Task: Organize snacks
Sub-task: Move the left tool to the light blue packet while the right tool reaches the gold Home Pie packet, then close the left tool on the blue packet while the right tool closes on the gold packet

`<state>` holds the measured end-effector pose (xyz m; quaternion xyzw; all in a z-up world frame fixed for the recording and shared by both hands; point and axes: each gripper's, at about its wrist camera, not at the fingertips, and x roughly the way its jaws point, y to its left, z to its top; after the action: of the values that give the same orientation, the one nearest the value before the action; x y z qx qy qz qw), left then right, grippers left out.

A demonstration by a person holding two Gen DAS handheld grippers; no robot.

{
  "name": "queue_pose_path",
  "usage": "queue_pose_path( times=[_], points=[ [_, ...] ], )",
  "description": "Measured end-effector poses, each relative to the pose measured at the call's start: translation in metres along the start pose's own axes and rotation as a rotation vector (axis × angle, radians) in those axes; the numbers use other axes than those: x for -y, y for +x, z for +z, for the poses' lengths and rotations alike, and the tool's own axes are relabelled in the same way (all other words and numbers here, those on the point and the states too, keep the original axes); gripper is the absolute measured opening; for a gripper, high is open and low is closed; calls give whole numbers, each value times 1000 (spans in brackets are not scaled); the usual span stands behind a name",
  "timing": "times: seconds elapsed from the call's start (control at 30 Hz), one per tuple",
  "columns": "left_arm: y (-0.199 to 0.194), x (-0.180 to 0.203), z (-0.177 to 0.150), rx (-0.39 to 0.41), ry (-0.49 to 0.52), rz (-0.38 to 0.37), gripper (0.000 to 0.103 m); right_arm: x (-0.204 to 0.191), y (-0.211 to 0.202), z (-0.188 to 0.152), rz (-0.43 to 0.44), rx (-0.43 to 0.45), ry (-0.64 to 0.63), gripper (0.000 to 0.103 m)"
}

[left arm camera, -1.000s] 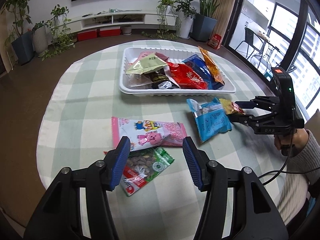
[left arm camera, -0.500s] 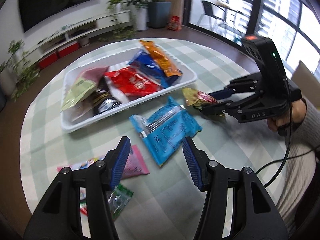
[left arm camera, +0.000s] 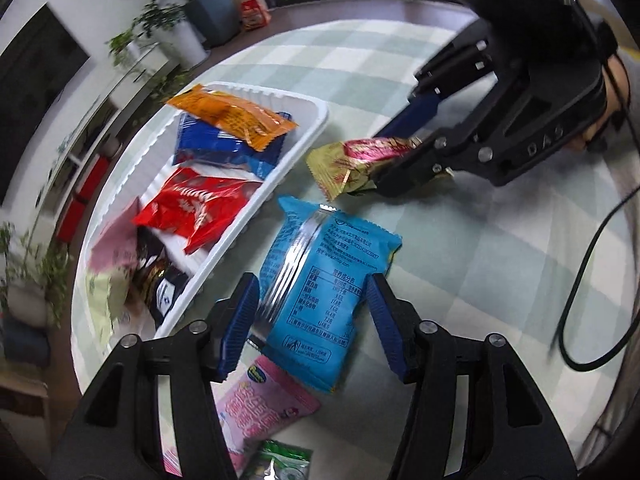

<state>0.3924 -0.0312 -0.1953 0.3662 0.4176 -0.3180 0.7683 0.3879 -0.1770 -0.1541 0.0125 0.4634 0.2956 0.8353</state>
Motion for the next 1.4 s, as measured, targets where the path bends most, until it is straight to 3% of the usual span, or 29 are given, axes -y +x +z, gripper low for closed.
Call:
queue_pose_path(
  times=[0.1,0.2,0.33,0.5,0.73,1.0,1.4],
  points=[
    [13,2,3,-34,63,7,59,0,0,0,1,0,1,39],
    [18,-4,5,-13,39,-10,59,0,1,0,1,0,3,39],
    [25,-19,3,12,-56,-77,56,0,1,0,1,0,4,39],
    [30,-38,0,38,-152,-118,44,2,1,1,11,1,20,39],
    [31,-58,-4,74,-303,-187,37,13,0,1,68,2,104,39],
    [17,-53,-14,111,-397,-253,34,21,0,-2,184,1,223,39],
    [-44,-31,-47,183,-485,-255,34,15,-6,-13,292,21,321,39]
  ],
)
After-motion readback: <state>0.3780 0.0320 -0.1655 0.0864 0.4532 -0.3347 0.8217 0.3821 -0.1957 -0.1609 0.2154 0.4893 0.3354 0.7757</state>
